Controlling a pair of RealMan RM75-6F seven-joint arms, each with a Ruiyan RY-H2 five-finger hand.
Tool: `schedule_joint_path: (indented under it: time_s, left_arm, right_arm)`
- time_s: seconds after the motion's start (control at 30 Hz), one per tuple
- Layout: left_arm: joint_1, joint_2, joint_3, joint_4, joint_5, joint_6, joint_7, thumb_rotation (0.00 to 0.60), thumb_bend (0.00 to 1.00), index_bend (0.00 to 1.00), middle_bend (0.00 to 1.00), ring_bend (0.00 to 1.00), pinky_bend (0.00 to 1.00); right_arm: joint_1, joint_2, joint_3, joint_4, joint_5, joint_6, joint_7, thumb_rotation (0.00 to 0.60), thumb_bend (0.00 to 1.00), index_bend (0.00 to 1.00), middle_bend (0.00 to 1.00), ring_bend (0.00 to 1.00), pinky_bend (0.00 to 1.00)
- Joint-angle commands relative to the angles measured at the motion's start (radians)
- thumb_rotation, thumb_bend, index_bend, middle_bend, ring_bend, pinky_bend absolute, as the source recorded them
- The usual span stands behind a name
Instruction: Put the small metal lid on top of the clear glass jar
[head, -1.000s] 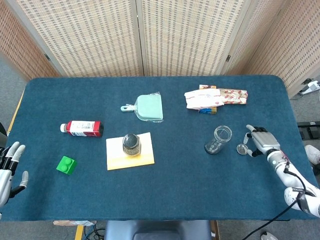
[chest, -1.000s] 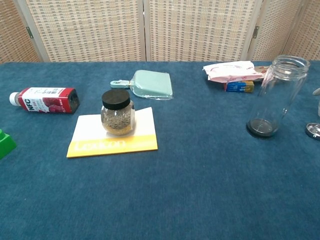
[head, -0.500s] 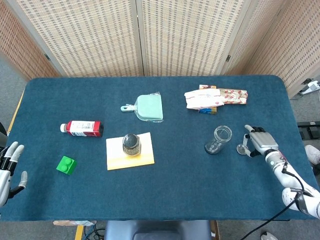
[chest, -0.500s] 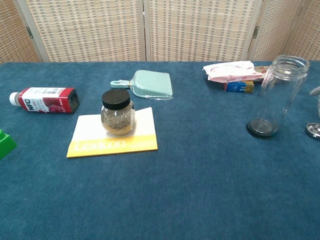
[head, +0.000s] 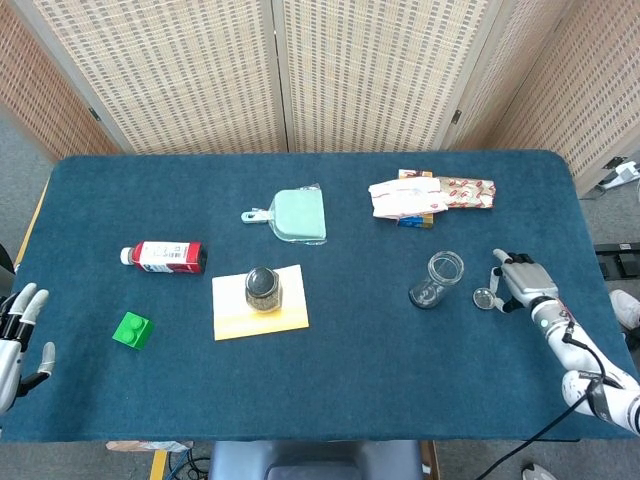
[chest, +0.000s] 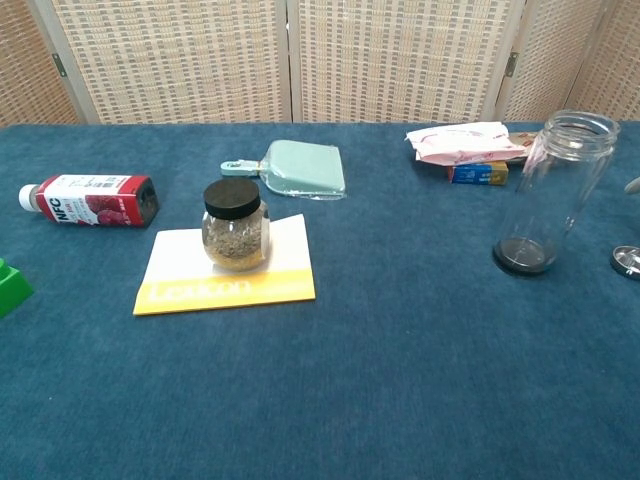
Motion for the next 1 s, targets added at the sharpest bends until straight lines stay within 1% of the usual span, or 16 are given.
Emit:
schedule_joint_path:
  time_s: [0.03, 1.0]
  left_arm:
    - [0.000, 0.001, 0.000, 0.000, 0.001, 0.001, -0.004, 0.600, 0.50, 0.00, 0.00, 0.00, 0.00]
    - [0.009, 0.012, 0.002, -0.007, 0.015, 0.019, -0.023, 0.600, 0.50, 0.00, 0.00, 0.00, 0.00]
  right_arm:
    - [0.004, -0.008, -0.002, 0.010, 0.004, -0.005, -0.003, 0.600, 0.41, 0.50, 0.00, 0.00, 0.00]
    - [0.023, -0.065, -0.008, 0.072, 0.005, -0.034, -0.007, 0.600, 0.41, 0.52, 0.00, 0.00, 0.00]
